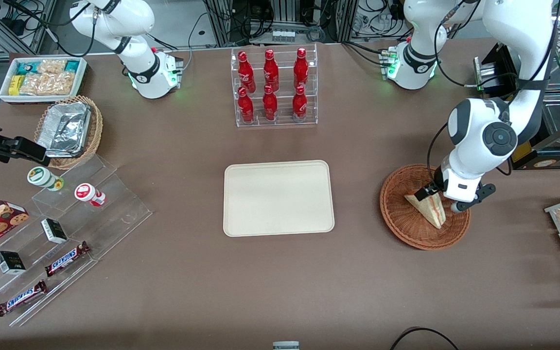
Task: Place sandwich from basket to tray
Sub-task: 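Lower the open left gripper around the sandwich and close it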
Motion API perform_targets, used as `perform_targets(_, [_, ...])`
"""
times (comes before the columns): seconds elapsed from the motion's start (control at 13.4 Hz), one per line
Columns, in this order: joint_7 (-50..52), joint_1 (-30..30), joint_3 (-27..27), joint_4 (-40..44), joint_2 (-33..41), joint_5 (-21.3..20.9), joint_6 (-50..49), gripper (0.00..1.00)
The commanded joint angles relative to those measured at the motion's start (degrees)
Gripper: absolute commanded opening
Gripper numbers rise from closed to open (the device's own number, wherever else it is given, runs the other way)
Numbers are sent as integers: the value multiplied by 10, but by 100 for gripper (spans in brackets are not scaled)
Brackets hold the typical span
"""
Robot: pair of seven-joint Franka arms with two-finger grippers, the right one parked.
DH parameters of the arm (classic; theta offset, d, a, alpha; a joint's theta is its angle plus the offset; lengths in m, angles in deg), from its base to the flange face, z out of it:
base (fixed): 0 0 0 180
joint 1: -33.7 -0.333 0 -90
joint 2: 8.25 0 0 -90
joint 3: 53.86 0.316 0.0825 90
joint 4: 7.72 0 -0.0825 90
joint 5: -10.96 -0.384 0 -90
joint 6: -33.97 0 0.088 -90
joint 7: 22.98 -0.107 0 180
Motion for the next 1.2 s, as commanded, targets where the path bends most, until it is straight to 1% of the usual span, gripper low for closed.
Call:
perform_targets(0.0, [11, 0, 2, -2, -9, -9, 14, 100])
perform_targets(0.15, [10, 0, 3, -2, -13, -9, 14, 100])
perform_targets(0.45, [8, 0, 5, -1, -44, -11, 40, 100])
perform_targets(0.52, [9, -1, 5, 0, -49, -23, 41, 100])
perform_targets(0.6, [9, -2, 8, 0, -52, -38, 42, 97])
perform_targets(0.67, [11, -1, 9, 1, -52, -38, 42, 81])
perform_targets(0.82, [9, -2, 10, 3, -51, -39, 41, 13])
perform_targets(0.9, [5, -7, 12, 5, -47, -39, 36, 0])
perform_targets(1.05, [9, -12, 10, 18, -39, -39, 17, 0])
perform_targets(1.12, [10, -11, 8, 34, -31, -39, -14, 0])
